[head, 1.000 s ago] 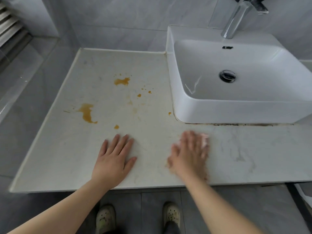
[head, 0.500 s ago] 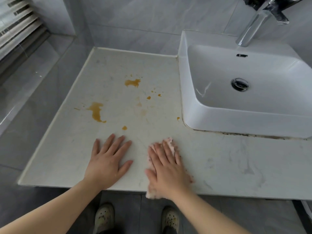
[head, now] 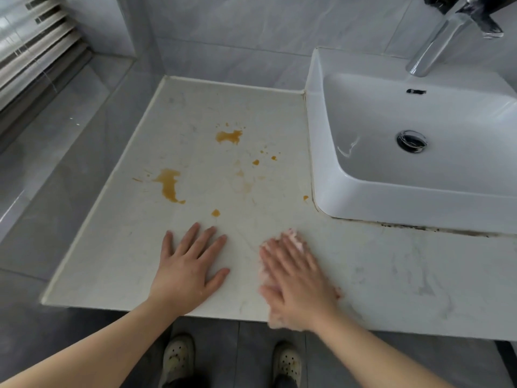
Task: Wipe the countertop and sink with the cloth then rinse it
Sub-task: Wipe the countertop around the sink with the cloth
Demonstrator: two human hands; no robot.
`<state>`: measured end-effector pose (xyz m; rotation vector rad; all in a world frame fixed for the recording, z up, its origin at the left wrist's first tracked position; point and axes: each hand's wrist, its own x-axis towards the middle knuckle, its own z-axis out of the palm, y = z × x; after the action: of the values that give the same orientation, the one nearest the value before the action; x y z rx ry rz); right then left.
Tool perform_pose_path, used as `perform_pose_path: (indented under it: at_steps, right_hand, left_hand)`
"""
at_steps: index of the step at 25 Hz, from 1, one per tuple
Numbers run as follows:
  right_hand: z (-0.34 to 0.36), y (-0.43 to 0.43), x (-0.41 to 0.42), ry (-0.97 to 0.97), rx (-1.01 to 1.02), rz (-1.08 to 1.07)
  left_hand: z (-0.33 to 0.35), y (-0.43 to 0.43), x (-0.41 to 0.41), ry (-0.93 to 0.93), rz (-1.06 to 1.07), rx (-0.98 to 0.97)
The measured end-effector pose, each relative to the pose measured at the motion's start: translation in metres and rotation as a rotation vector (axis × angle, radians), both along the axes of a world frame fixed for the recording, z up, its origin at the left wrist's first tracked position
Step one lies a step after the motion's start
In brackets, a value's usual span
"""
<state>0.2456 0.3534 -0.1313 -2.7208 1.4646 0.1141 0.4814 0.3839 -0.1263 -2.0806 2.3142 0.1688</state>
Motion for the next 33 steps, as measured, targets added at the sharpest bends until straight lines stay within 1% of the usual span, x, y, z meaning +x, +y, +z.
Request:
perform_pose_path:
  at_steps: [1, 3, 4, 5, 6, 8, 9, 10, 11, 13, 15, 16, 17, 18, 20, 21, 22, 23, 24, 25, 27, 28, 29, 31, 33]
  right_hand:
    - [0.0, -0.014, -0.011, 0.006, -0.024, -0.077]
    - [-0.001, -0.041, -0.02, -0.052, -0.028, -0.415]
    - [-0.002, -0.046, -0.007, -0.085, -0.033, -0.525]
    - [0.002, -0.042, 0.017, -0.12, -0.02, -0.555]
    - [0.004, -0.03, 0.042, -0.157, -0.041, -0.478]
    - [0.002, 0.005, 0.077, -0.167, 0.011, -0.178]
    - [0.0, 0.019, 0.077, -0.155, 0.015, -0.032]
    - [0.0, 0.021, 0.066, -0.122, 0.024, 0.034]
    - [0.001, 0.016, 0.049, -0.109, 0.0, 0.017]
    - [-0.002, -0.004, 0.015, -0.083, -0.071, -0.185]
    - [-0.002, -0.023, -0.001, -0.103, -0.038, -0.486]
    - [-0.002, -0.025, 0.01, -0.131, -0.046, -0.57]
    - [0.002, -0.021, 0.031, -0.156, -0.041, -0.588]
    - [0.004, -0.011, 0.055, -0.167, -0.032, -0.499]
    - [0.0, 0.015, 0.091, -0.179, -0.015, -0.192]
    - [0.0, 0.02, 0.093, -0.162, 0.015, -0.067]
    - [0.0, 0.016, 0.084, -0.127, -0.01, -0.005]
    - [-0.001, 0.008, 0.068, -0.087, -0.033, -0.011]
    - [-0.003, -0.002, 0.049, -0.067, -0.07, -0.069]
    - [-0.003, -0.012, 0.031, -0.065, -0.078, -0.172]
    - [-0.003, -0.02, 0.018, -0.07, -0.055, -0.405]
    - [-0.002, -0.013, 0.03, -0.084, -0.079, -0.422]
    - [0.003, -0.001, 0.051, -0.121, -0.057, -0.37]
    - [0.002, 0.022, 0.101, -0.156, 0.05, -0.084]
    - [0.003, 0.022, 0.138, -0.153, 0.028, 0.185]
  left_hand:
    - [-0.001, 0.0, 0.0, 0.003, -0.004, 0.002]
    - [-0.001, 0.001, 0.0, 0.017, -0.002, -0.02]
    - [-0.001, 0.001, 0.0, 0.026, -0.002, -0.044]
    - [-0.002, 0.001, 0.0, 0.041, -0.001, -0.074]
    - [-0.002, 0.001, 0.0, 0.063, 0.008, -0.107]
    - [-0.003, 0.002, 0.0, 0.098, 0.056, -0.181]
    - [-0.003, 0.003, -0.001, 0.1, 0.087, -0.206]
    - [-0.003, 0.004, -0.001, 0.096, 0.114, -0.22]
    - [-0.004, 0.005, -0.001, 0.094, 0.13, -0.229]
    - [-0.005, 0.006, -0.001, 0.105, 0.133, -0.234]
    - [-0.004, 0.005, -0.001, 0.123, 0.136, -0.233]
    - [-0.005, 0.004, 0.0, 0.128, 0.139, -0.233]
    - [-0.004, 0.003, 0.0, 0.127, 0.139, -0.229]
    - [-0.004, 0.003, 0.0, 0.122, 0.138, -0.222]
    - [-0.004, 0.003, 0.003, 0.111, 0.112, -0.207]
    - [-0.004, 0.005, 0.007, 0.106, 0.086, -0.203]
    - [-0.004, 0.007, 0.013, 0.099, 0.06, -0.193]
    - [-0.004, 0.01, 0.021, 0.086, 0.049, -0.174]
    - [-0.004, 0.014, 0.03, 0.058, 0.066, -0.152]
    - [-0.003, 0.019, 0.038, 0.019, 0.113, -0.125]
    - [0.001, 0.03, 0.051, -0.044, 0.263, -0.071]
    - [0.002, 0.037, 0.057, -0.045, 0.343, -0.055]
    - [0.002, 0.041, 0.061, -0.032, 0.411, -0.055]
    - [0.0, 0.045, 0.065, 0.007, 0.486, -0.072]
    - [-0.003, 0.044, 0.063, 0.06, 0.483, -0.092]
